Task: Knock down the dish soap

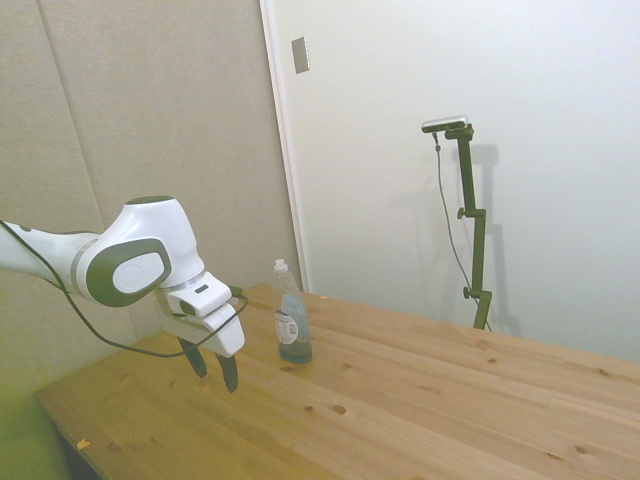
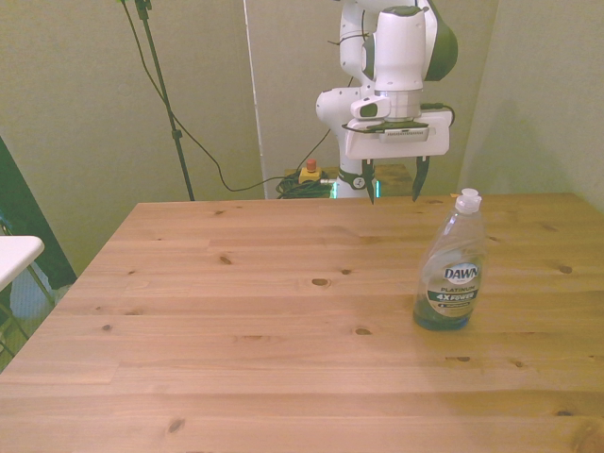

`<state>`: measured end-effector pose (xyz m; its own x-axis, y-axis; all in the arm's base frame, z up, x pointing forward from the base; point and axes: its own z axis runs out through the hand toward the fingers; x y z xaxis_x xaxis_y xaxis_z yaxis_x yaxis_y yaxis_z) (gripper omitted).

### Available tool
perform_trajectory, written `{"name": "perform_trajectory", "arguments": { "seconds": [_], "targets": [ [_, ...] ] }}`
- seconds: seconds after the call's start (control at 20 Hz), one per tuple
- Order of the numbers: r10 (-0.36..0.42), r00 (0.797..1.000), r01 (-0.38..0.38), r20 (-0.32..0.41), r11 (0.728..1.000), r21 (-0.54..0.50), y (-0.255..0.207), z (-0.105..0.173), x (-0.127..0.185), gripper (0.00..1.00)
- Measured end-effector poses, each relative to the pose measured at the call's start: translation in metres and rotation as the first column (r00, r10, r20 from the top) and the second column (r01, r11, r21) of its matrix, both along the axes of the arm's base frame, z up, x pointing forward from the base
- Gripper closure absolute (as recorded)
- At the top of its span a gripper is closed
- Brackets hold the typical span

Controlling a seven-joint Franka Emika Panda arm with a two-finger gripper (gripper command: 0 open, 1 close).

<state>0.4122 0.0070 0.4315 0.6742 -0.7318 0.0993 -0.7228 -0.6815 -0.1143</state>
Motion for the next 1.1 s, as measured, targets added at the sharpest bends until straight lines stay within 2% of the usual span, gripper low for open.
{"name": "perform_trajectory", "arguments": {
  "seconds": [0.25,0.3,0.45,0.7,1.1],
  "targets": [
    [0.005,1.000,-0.005,0.011,1.000,-0.005,0.003,0.002,0.007,0.00],
    [0.007,1.000,-0.006,0.021,1.000,-0.007,0.005,0.004,0.012,1.00],
    [0.006,0.999,-0.006,0.054,1.000,-0.015,0.014,0.009,0.035,1.00],
    [-0.012,0.998,0.014,0.069,0.999,-0.031,0.032,0.007,0.073,1.00],
    [-0.040,0.995,0.045,0.093,0.998,-0.049,0.050,0.011,0.112,1.00]
  ]
}}
